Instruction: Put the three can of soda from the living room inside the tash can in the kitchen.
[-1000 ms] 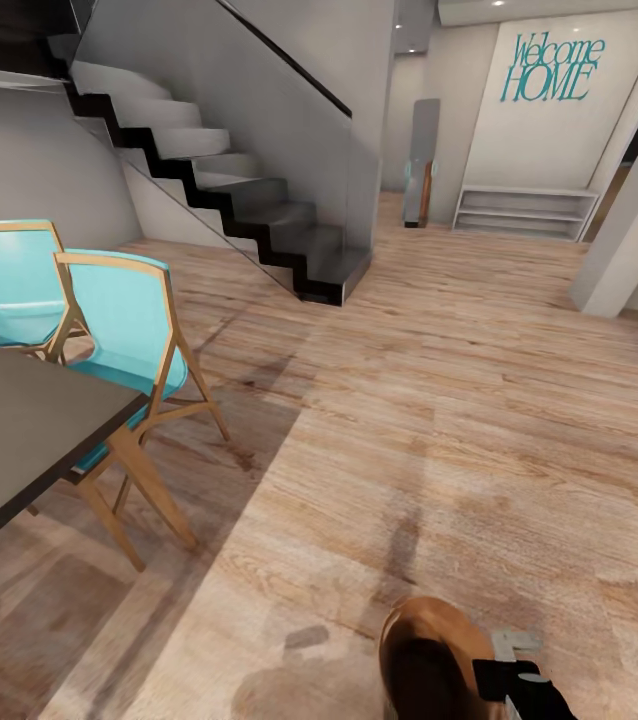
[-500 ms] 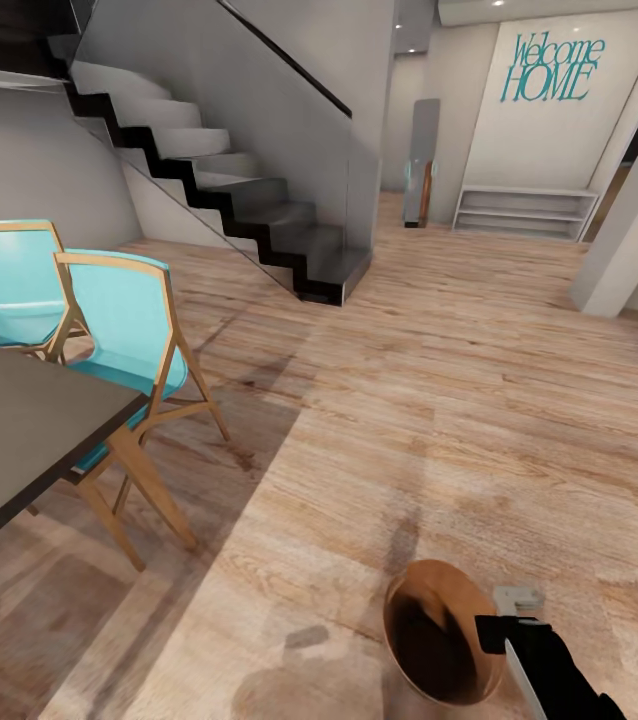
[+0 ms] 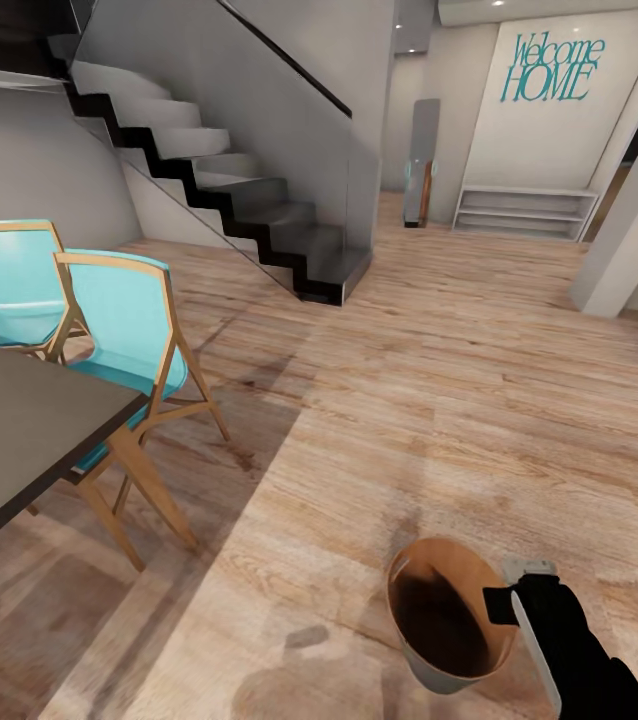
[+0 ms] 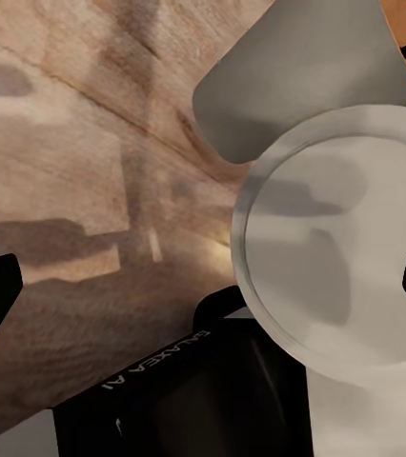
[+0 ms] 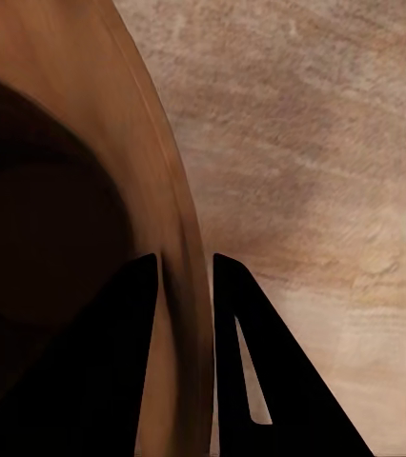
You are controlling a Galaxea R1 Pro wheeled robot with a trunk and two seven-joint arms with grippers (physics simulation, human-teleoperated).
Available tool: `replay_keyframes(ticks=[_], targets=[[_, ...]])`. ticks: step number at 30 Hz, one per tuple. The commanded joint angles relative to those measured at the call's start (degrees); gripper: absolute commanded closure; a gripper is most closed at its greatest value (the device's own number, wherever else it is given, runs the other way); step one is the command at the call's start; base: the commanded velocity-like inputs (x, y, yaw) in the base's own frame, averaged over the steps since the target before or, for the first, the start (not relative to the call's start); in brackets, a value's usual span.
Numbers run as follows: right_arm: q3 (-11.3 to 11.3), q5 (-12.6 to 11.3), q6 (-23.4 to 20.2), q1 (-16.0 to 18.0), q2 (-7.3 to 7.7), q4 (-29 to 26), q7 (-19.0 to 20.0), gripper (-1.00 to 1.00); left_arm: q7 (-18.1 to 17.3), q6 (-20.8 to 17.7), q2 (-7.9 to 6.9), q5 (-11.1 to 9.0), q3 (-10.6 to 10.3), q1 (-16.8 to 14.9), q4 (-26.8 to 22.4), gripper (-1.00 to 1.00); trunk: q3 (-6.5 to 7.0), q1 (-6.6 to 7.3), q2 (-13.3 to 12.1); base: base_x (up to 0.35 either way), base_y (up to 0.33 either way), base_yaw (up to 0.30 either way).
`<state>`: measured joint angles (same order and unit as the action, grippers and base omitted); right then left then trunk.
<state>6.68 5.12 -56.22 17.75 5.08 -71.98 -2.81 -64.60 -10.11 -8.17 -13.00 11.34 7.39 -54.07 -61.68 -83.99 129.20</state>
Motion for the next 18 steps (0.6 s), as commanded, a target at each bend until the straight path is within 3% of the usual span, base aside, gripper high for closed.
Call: replay_keyframes(ticks=[1,18], targets=[[0.0,-0.3,-0.2,0.0,0.04,-0.2,0.0,1.0,0.0,0.0,0.0,0.0,0.0,0.0,0.0,-1.0,0.0,0.0,0.0,0.0,0.0,0.0],[0.0,-0.4,-1.0,0.0,0.2,-0.9,0.0,1.0,0.1,0.0,0.0,0.0,0.0,0.0,0.0,-1.0,0.0,0.0,0.0,0.0,0.0,0.0]])
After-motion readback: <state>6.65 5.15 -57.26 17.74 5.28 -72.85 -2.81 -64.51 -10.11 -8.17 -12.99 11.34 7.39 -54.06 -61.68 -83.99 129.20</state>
